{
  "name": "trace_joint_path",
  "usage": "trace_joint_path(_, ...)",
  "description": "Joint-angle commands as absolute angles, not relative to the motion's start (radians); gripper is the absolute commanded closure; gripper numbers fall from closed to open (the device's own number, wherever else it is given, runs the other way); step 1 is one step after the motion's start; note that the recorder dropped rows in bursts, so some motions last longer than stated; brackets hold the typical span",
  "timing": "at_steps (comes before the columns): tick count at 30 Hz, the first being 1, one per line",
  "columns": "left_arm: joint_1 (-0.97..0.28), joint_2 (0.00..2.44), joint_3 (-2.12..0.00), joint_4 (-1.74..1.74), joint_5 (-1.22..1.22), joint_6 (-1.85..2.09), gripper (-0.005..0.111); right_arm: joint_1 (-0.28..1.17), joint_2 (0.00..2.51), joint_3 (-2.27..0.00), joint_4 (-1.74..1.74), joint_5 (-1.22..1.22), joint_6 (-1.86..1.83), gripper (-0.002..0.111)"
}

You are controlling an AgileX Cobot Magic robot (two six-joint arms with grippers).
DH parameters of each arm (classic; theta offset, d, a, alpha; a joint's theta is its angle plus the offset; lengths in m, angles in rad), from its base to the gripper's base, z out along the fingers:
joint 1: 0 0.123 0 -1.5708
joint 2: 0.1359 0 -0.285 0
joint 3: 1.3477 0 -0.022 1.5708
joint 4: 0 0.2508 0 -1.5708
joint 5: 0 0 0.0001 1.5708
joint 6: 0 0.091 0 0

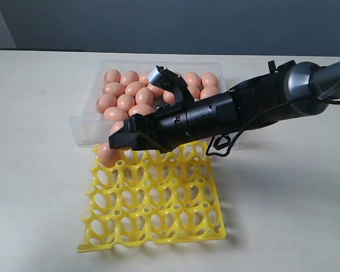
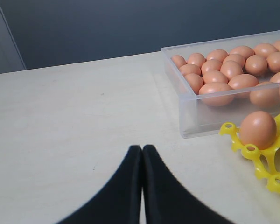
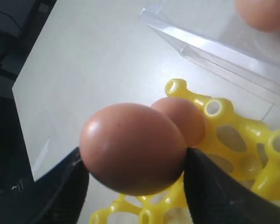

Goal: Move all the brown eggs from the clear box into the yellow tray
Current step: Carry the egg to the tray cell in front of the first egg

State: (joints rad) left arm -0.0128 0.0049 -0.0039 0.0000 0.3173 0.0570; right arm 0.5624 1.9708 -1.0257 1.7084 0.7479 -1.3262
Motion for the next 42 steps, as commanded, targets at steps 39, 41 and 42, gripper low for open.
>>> trace_joint_path(39,-0.009,0.000,0.000,0.000,0.307,0.057,0.106,0.559,2.001,-1.031,1.690,0.734,-1.264,0.072)
trace_joint_path(41,-0.009,0.000,0.000,0.000,0.307,0.057,0.106,0.559,2.001,-1.031,1.683,0.741,-1.256,0.064)
trace_joint_path(42,-0.009,0.000,0.000,0.000,0.307,0.057,0.106,0.559,2.001,-1.031,1.674,0.743,-1.256,0.058)
